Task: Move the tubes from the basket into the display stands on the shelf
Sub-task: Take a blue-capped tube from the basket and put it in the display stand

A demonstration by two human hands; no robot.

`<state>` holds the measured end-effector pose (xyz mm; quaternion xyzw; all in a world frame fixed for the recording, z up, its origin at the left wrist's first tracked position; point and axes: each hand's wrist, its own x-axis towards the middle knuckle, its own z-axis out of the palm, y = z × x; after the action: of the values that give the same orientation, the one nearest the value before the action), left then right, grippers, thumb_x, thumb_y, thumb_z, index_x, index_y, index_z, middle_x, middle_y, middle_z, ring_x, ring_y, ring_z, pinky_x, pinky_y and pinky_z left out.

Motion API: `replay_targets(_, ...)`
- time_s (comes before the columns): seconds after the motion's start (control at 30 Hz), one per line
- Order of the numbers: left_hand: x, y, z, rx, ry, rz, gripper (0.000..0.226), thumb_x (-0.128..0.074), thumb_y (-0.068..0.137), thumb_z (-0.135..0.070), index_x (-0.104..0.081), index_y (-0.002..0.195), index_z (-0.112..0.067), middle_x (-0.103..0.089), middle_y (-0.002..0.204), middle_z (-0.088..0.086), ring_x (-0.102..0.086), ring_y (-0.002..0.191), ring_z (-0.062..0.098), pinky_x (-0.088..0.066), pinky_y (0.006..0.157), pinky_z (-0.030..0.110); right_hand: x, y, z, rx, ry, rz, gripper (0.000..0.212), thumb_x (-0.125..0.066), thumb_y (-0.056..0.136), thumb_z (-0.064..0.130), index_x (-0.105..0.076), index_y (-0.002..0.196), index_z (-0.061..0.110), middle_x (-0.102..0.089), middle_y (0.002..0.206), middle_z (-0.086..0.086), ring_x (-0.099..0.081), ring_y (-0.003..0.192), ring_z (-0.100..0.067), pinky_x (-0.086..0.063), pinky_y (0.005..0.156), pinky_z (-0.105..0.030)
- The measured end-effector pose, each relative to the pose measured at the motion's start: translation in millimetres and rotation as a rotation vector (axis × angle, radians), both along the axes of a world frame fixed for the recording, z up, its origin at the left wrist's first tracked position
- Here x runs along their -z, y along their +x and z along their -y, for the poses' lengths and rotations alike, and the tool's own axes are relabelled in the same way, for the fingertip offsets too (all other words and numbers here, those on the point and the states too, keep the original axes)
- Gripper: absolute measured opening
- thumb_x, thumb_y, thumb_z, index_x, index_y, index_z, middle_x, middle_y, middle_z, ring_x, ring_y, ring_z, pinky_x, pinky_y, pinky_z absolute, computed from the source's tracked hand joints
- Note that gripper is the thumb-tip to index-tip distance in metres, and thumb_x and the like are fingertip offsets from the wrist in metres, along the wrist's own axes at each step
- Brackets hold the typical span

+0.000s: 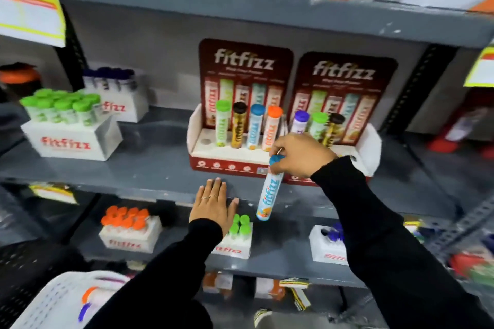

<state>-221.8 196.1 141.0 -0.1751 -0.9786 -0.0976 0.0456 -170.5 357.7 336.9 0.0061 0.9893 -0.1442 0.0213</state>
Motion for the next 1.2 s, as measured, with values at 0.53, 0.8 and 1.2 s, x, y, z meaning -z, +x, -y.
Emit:
replay_targets(0.53,3,2,-13,-0.108,0.001,-0.035,0.064,-0.02,0.095,-0.048,-0.017,0.143,-0.006,-0.015,0.154,0.009,-0.007,0.141,0.022,-0.002,0.115,0.037,-1,-3,-109,0.594,0.156,-0.407,0.025,-0.054,0.093,0.002,-0.062,0.117,0.001,-0.067,0.111,-0.025,-0.059,0.106,-0.04,-0.052,0.086,-0.042)
replay_targets(0.8,3,2,-15,-0.122,-0.025,-0.05,0.065,-0.017,0.094,-0.05,-0.016,0.144,-0.008,-0.016,0.153,0.008,-0.008,0.141,0.021,-0.001,0.114,0.036,5,-8,-126,0.613,0.114,-0.378,0.027,-0.055,0.091,-0.004,-0.065,0.116,0.002,-0.065,0.115,-0.025,-0.058,0.108,-0.041,-0.05,0.094,-0.044)
replay_targets(1.2,2,1,-15,-0.128,-0.064,-0.055,0.066,-0.013,0.094,-0.052,-0.012,0.145,-0.01,-0.013,0.154,0.006,-0.005,0.141,0.019,0.0,0.114,0.034,10,-47,-146,0.563,0.067,-0.317,0.033,-0.056,0.093,0.006,-0.057,0.125,0.004,-0.063,0.122,-0.023,-0.06,0.109,-0.04,-0.051,0.094,-0.042)
